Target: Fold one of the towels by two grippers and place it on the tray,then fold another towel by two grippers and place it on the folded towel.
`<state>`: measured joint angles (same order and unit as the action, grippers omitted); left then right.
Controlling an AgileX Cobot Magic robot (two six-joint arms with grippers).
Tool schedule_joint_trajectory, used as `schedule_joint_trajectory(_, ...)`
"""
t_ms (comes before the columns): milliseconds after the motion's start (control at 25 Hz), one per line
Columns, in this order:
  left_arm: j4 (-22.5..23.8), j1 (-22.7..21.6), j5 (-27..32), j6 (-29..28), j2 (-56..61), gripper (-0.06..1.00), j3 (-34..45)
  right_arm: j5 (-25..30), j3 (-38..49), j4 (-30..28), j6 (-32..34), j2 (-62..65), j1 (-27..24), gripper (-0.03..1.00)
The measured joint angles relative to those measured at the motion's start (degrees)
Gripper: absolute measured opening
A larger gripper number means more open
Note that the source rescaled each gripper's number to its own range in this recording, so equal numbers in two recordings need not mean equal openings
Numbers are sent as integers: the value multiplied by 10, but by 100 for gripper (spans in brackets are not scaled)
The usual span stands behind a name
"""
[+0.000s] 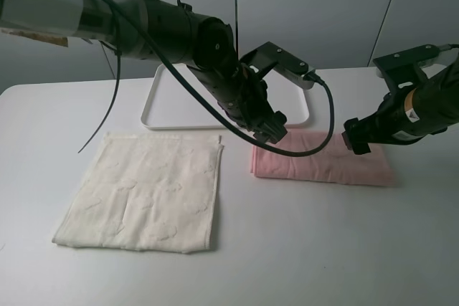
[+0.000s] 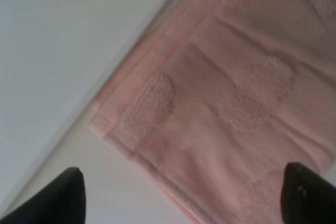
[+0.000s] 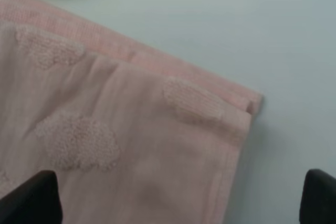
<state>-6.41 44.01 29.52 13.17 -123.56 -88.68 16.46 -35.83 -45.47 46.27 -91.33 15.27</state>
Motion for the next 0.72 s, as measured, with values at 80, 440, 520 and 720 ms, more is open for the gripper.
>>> schedule_joint_trajectory(80,0,0,12,-12,0,97,-1,19,-2,2,10,0,0,100)
schedule_joint_trajectory(440,39,-16,211,-121,-56,97,-148,146,-94,223,-198,-7,-1,100)
schedule_joint_trajectory(520,53,-17,245,-149,-84,97,-190,208,-128,287,-273,-25,-5,100)
schedule_joint_trajectory(720,64,-17,279,-195,-127,97,-232,257,-178,449,-374,-45,-57,100)
